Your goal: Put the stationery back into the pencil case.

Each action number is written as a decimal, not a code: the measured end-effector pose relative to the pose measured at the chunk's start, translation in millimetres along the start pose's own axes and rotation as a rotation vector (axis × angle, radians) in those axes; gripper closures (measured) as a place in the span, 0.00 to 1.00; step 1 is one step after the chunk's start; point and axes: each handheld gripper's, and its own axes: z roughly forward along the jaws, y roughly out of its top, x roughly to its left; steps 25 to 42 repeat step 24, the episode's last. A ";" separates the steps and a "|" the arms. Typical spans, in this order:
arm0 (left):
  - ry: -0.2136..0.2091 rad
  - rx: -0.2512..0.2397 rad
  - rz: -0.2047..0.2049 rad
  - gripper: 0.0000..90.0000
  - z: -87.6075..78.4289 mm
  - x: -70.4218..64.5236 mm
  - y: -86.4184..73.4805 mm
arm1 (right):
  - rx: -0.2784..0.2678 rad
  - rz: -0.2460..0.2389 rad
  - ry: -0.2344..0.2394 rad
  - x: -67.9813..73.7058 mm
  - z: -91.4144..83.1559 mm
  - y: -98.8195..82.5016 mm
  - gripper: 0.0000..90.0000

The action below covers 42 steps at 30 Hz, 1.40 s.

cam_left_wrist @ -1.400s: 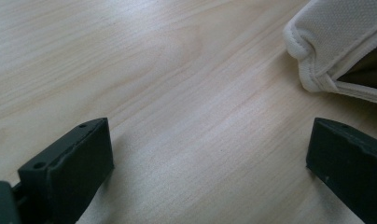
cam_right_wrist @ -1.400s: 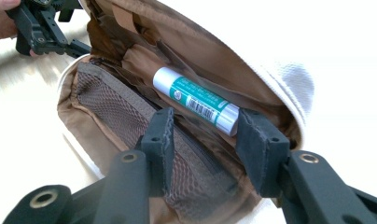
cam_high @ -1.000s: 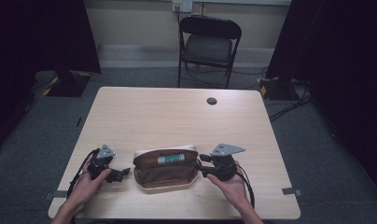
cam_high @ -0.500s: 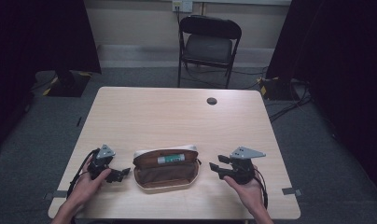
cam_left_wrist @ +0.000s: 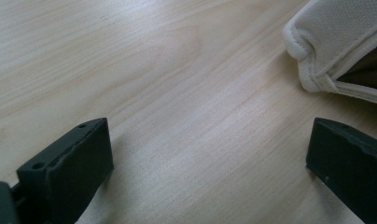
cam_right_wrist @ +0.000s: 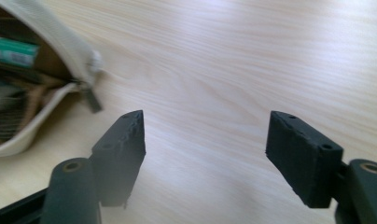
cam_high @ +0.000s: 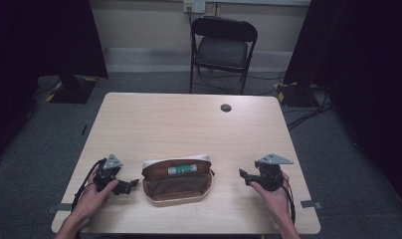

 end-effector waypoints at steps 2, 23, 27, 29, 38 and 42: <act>-0.001 0.001 0.000 0.00 0.1 0.1 0.0 | 0.018 0.015 -0.026 -6.0 2.5 -3.0 0.26; -0.001 0.000 0.000 0.00 0.1 0.0 0.0 | 0.080 0.023 -0.160 -13.7 20.8 -25.3 0.17; -0.001 0.000 0.000 0.00 0.1 0.0 0.0 | 0.080 0.023 -0.160 -13.7 20.9 -25.3 0.17; -0.001 0.000 0.000 0.00 0.1 0.0 0.0 | 0.080 0.023 -0.160 -13.7 20.9 -25.3 0.17; -0.001 0.000 0.000 0.00 0.1 0.0 0.0 | 0.080 0.023 -0.160 -13.7 20.9 -25.3 0.17; -0.001 0.000 0.000 0.00 0.1 0.0 0.0 | 0.080 0.023 -0.160 -13.7 20.9 -25.3 0.17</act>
